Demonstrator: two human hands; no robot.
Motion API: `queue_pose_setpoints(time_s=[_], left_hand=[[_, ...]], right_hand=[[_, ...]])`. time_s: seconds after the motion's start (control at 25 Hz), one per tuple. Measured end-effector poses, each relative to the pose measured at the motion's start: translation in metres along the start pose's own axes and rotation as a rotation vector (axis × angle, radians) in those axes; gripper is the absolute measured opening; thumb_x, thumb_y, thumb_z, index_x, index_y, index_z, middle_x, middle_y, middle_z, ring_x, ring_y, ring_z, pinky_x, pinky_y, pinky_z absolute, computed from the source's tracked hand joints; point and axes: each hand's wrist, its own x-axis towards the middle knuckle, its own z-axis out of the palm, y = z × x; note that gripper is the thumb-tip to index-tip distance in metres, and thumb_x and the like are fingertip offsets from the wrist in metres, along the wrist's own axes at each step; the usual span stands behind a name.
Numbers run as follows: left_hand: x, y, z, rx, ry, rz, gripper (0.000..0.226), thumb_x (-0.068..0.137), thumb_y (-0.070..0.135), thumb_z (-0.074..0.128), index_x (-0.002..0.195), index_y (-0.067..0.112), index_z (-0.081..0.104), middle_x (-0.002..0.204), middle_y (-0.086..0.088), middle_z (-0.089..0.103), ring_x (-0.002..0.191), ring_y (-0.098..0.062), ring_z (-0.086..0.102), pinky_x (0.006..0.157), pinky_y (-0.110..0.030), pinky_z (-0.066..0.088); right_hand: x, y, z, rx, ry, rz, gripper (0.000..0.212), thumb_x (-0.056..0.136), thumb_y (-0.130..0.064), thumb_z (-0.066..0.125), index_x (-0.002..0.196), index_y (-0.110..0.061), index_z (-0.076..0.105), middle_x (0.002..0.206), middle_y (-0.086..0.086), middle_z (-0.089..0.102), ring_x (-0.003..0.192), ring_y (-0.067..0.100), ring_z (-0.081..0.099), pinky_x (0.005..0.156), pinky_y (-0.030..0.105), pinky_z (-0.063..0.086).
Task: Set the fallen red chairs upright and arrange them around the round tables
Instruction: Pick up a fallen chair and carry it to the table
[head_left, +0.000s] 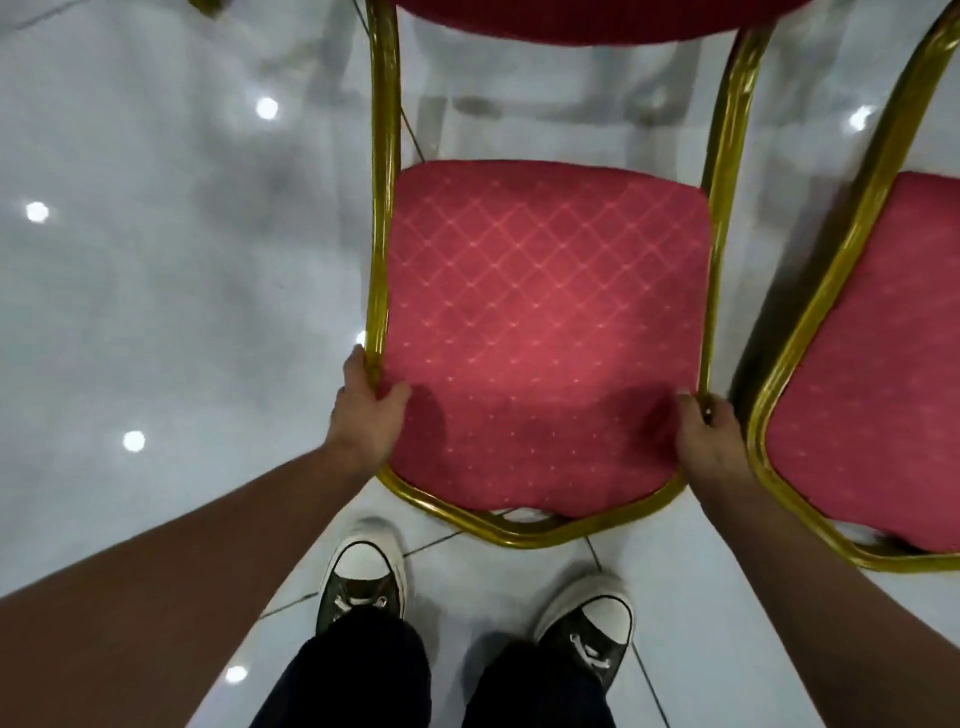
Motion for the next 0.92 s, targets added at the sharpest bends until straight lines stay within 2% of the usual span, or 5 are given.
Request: queue_pose_setpoints(time_s=[0.2, 0.36, 0.52, 0.8, 0.92], left_hand=[[-0.025, 0.007, -0.029, -0.088, -0.044, -0.064, 0.065, 0.093, 0.031, 0.067, 0.147, 0.034, 0.030, 0.133, -0.004, 0.059, 0.115, -0.027, 0.061, 0.104, -0.049, 0.049], [-0.137, 0.045, -0.096, 0.099, -0.104, -0.094, 0.090, 0.078, 0.026, 0.080, 0.148, 0.038, 0.025, 0.124, 0.000, 0.062, 0.107, -0.027, 0.063, 0.096, -0.045, 0.054], [-0.291, 0.126, -0.177, 0.144, -0.122, -0.155, 0.094, 0.077, 0.031, 0.082, 0.150, 0.038, 0.023, 0.125, -0.007, 0.063, 0.108, -0.032, 0.064, 0.096, -0.046, 0.054], [-0.474, 0.276, -0.299, 0.102, 0.123, -0.053, 0.053, 0.085, 0.024, 0.077, 0.133, 0.021, 0.054, 0.131, -0.013, 0.061, 0.112, -0.034, 0.061, 0.099, -0.044, 0.052], [-0.509, 0.329, -0.341, 0.101, 0.283, 0.026, 0.029, 0.088, 0.013, 0.069, 0.116, 0.015, 0.069, 0.120, -0.013, 0.068, 0.106, -0.033, 0.063, 0.094, -0.038, 0.052]], right_hand=[[-0.020, -0.016, -0.024, 0.081, -0.072, 0.113, 0.078, 0.093, -0.065, 0.051, 0.145, -0.008, 0.042, 0.139, 0.018, 0.054, 0.124, 0.040, 0.054, 0.106, 0.053, 0.044], [-0.129, -0.042, -0.097, 0.081, -0.033, 0.099, 0.049, 0.088, -0.051, 0.062, 0.120, -0.015, 0.056, 0.110, 0.009, 0.065, 0.096, 0.030, 0.059, 0.083, 0.038, 0.043], [-0.261, -0.106, -0.222, 0.065, -0.039, 0.077, 0.029, 0.090, -0.033, 0.067, 0.111, -0.018, 0.052, 0.094, 0.002, 0.062, 0.096, 0.030, 0.061, 0.081, 0.032, 0.038], [-0.407, -0.254, -0.403, -0.127, -0.126, -0.123, 0.043, 0.095, -0.028, 0.065, 0.132, -0.009, 0.057, 0.124, 0.017, 0.064, 0.115, 0.036, 0.061, 0.097, 0.040, 0.046], [-0.443, -0.320, -0.442, -0.155, -0.242, -0.067, 0.026, 0.096, -0.018, 0.062, 0.113, 0.001, 0.067, 0.098, 0.021, 0.066, 0.074, 0.032, 0.064, 0.064, 0.036, 0.053]])
